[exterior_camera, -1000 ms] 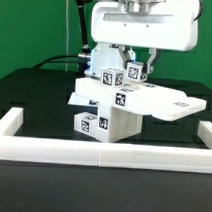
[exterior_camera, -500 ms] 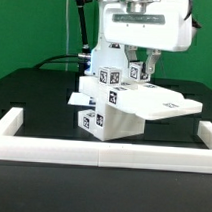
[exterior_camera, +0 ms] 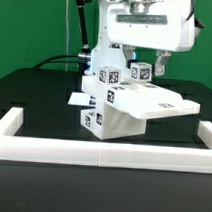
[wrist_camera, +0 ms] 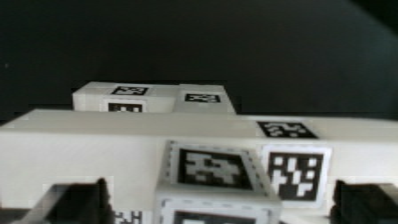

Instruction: Assemble chair

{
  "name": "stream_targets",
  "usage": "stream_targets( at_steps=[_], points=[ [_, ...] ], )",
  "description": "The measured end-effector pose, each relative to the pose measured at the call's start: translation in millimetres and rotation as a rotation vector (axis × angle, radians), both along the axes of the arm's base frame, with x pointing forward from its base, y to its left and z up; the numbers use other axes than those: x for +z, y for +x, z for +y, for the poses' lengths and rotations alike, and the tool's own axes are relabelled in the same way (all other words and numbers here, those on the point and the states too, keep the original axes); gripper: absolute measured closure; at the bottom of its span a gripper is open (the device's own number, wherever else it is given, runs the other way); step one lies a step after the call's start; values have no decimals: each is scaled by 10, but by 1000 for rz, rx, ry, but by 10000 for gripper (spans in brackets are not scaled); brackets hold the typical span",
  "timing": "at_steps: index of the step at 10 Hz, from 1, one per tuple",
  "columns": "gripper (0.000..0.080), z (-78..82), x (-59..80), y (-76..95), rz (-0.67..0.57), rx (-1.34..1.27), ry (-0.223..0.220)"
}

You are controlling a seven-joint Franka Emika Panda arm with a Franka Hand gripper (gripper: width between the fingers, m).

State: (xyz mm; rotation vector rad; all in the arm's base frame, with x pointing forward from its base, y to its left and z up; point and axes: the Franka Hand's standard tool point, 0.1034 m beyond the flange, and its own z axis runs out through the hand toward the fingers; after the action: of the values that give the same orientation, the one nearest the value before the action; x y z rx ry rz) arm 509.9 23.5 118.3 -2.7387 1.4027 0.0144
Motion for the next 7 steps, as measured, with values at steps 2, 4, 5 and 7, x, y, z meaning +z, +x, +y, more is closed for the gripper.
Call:
stream_targets(
  at_steps=[2,4,5,7],
  points=[
    [156,12,9,2,-14,206,-3],
    [151,7,1,-1,-21,335,-6],
    [150,2,0,-2,-28,445,-9],
    [150,-7,-5,-7,-41,643,-15]
  ],
)
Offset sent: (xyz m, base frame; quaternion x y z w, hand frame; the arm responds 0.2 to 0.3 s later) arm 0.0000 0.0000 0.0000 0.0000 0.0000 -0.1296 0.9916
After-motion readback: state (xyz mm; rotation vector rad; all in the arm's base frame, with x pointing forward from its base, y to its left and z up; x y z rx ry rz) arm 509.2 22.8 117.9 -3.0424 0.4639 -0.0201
